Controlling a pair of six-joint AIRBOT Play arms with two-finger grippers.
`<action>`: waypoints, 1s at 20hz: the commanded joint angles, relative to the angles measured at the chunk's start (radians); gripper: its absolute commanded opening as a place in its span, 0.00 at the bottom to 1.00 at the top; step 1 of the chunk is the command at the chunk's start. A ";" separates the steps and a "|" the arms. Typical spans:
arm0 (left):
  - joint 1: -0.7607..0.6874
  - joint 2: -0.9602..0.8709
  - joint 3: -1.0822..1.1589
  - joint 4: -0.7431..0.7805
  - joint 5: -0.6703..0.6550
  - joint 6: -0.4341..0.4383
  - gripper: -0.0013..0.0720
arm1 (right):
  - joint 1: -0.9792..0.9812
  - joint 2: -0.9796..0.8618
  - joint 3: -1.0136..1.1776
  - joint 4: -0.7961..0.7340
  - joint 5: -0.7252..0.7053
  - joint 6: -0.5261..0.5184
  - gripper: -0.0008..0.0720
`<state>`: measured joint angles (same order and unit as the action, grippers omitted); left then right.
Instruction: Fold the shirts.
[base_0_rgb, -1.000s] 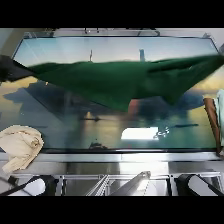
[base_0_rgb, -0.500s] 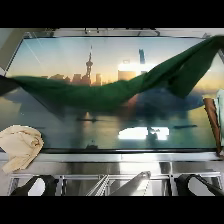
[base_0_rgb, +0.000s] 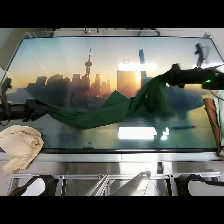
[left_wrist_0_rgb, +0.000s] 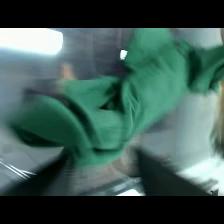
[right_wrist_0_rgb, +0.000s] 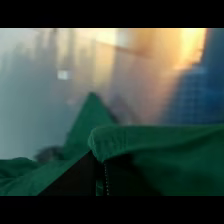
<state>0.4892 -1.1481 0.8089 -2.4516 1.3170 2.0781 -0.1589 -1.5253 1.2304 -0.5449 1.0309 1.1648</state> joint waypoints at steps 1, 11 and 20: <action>0.006 -0.226 0.075 -0.005 -0.041 0.010 1.00 | -0.002 -0.126 0.007 -0.018 -0.055 -0.025 0.03; -0.014 -0.307 0.348 0.020 0.227 -0.039 0.99 | -0.215 -0.108 0.008 -0.020 0.170 -0.032 0.04; 0.045 -0.146 0.282 0.014 0.267 -0.097 0.99 | -0.232 -0.107 0.008 -0.027 0.297 -0.025 0.58</action>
<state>0.5377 -1.3560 1.1423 -2.4332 1.5661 2.0003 -0.3878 -1.6325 1.2377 -0.5667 1.2572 1.1332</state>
